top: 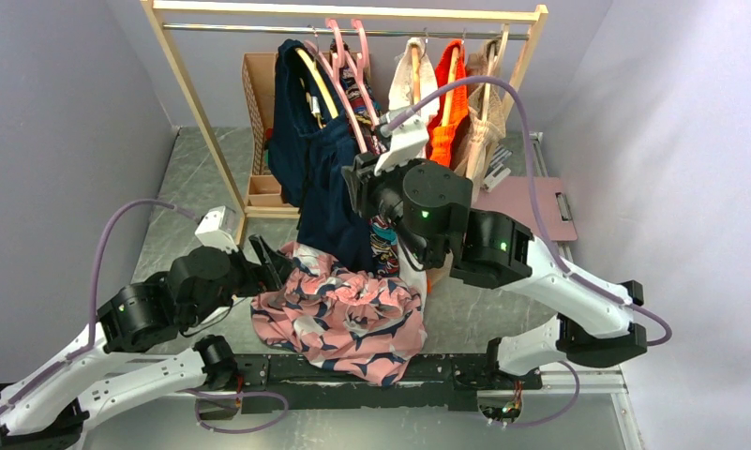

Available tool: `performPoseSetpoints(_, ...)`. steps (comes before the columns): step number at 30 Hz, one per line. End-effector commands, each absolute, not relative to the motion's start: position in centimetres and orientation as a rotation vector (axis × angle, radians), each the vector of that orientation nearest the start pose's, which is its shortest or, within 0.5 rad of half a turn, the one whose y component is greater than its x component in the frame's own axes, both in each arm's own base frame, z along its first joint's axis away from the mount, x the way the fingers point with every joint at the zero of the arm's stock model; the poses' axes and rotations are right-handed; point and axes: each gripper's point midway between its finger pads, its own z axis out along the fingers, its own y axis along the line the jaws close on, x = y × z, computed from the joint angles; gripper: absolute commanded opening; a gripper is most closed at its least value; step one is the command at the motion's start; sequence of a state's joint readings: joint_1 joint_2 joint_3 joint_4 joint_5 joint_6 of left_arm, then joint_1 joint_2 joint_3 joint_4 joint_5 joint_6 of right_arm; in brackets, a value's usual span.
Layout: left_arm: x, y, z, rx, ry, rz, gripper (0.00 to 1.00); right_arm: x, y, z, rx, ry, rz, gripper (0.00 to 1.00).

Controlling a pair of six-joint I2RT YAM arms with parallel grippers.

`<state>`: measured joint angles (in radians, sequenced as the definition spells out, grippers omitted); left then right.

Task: Place the shorts on the hanger
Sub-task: Adjust the shorts at the center of the board, then pick up the hanger from the clothesline.

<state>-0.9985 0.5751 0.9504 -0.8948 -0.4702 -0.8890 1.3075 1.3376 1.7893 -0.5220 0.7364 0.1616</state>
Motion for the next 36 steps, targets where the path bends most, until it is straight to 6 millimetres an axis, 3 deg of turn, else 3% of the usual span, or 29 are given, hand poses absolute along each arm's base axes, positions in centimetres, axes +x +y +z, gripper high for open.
performPoseSetpoints(1,15.4,-15.4,25.4,-0.172,2.109,-0.71,0.93,22.6,30.3,49.6,-0.291,1.582,0.419,0.31)
performPoseSetpoints(11,15.5,-17.1,23.3,-0.114,2.168,-0.708,0.92,26.1,29.2,46.6,-0.273,1.679,0.379,0.32)
performPoseSetpoints(28,15.7,-17.6,22.3,-0.092,2.185,-0.691,0.93,28.6,30.4,43.4,-0.323,1.754,0.388,0.34)
performPoseSetpoints(36,15.7,-17.7,21.7,-0.093,2.195,-0.683,0.93,29.7,30.5,42.4,-0.321,1.774,0.366,0.23)
